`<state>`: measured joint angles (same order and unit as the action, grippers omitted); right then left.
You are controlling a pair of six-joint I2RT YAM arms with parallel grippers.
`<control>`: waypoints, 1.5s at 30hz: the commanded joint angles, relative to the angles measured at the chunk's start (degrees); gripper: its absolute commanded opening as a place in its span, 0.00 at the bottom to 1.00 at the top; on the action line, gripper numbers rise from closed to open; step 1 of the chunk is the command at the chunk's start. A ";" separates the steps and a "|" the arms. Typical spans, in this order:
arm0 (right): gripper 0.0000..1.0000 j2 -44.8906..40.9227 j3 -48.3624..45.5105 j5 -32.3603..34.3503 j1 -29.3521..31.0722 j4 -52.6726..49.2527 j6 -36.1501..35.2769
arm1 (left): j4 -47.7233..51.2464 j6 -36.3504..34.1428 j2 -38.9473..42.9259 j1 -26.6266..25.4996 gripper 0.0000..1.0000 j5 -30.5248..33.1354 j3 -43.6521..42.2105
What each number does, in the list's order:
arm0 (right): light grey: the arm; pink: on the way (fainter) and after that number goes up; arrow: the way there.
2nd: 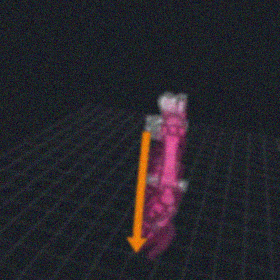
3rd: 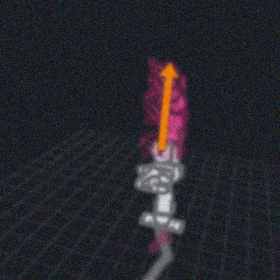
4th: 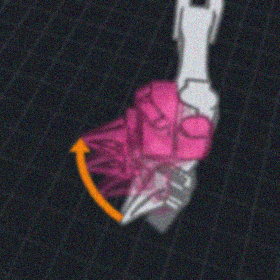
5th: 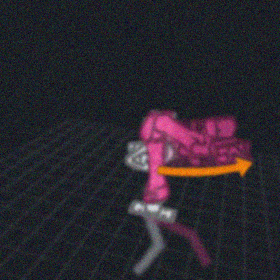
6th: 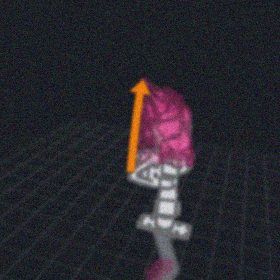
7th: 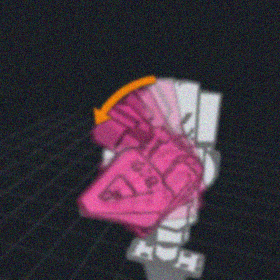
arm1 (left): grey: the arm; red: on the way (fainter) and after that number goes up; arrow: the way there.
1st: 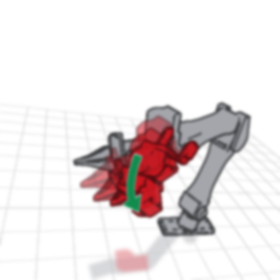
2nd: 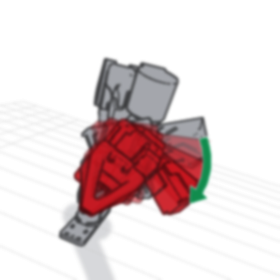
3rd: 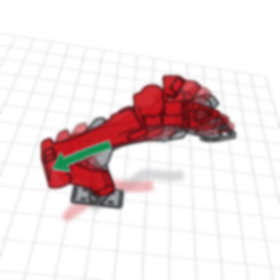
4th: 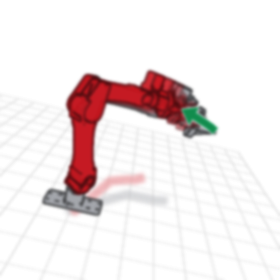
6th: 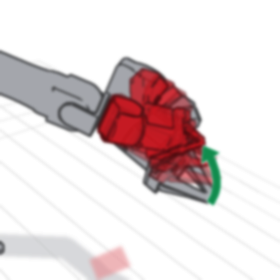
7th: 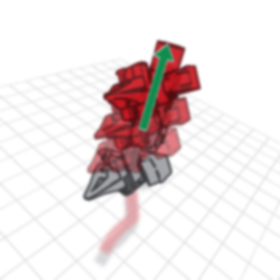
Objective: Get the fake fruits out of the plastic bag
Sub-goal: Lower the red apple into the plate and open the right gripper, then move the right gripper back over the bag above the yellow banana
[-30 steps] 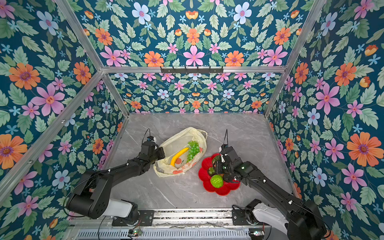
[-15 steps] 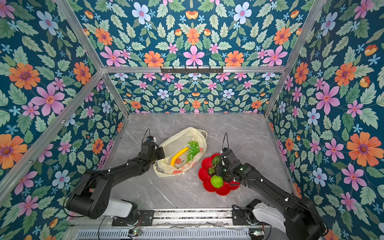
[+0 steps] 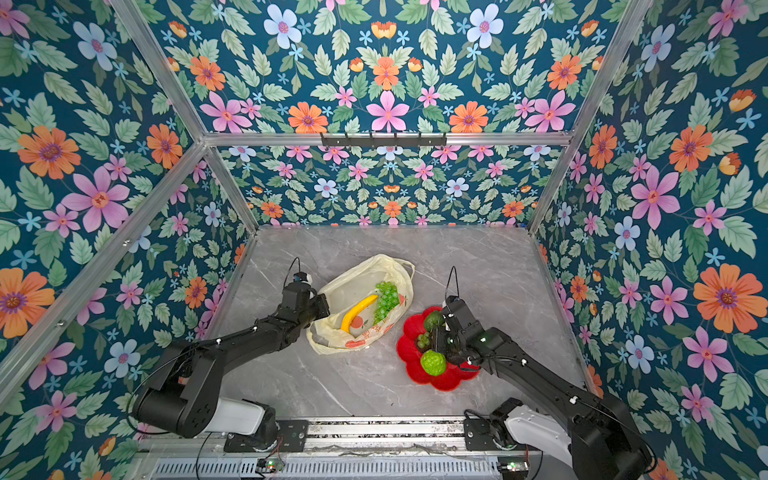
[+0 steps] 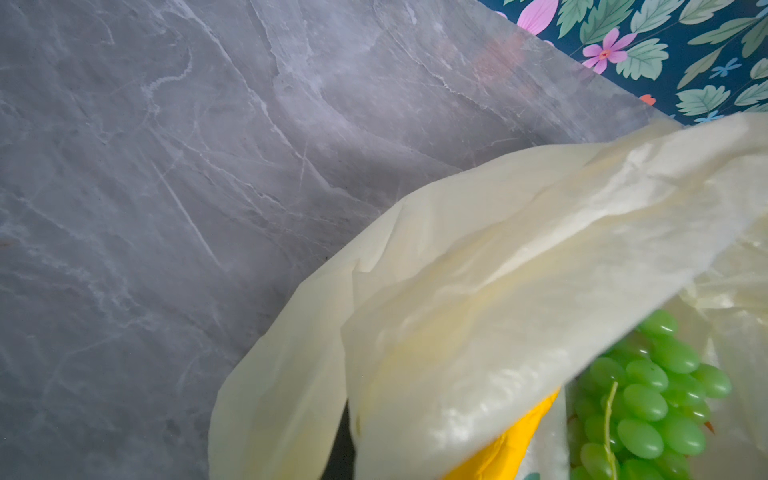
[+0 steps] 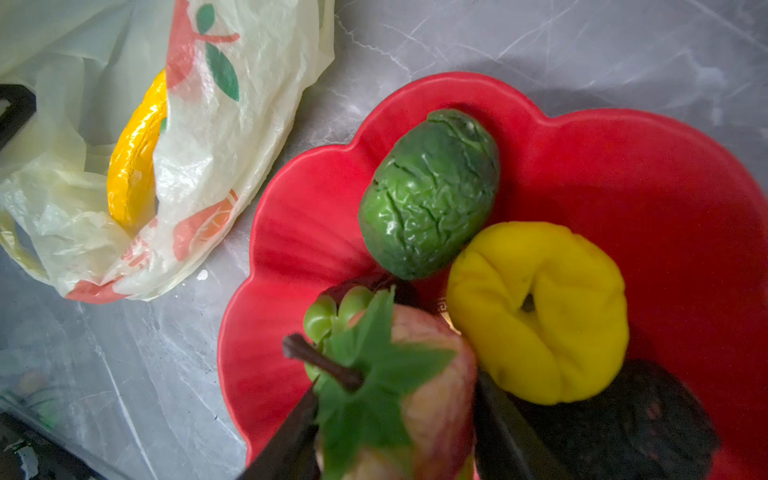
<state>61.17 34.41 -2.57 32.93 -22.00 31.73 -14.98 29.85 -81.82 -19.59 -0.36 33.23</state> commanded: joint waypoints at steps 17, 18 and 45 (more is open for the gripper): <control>0.63 -1.97 0.98 1.51 0.03 -1.78 0.51 | -0.73 -0.25 0.35 0.00 0.00 -0.07 0.01; 0.64 -2.17 1.24 1.58 0.02 -2.03 0.53 | -0.76 -0.23 0.35 0.00 0.00 -0.24 0.08; 0.57 21.11 32.95 7.36 12.64 -3.49 8.61 | -3.21 -0.58 4.03 -1.41 0.00 -2.12 -1.55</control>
<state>79.92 65.10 2.81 44.45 -26.41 37.47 -17.15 29.78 -78.17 -20.99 -3.01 31.83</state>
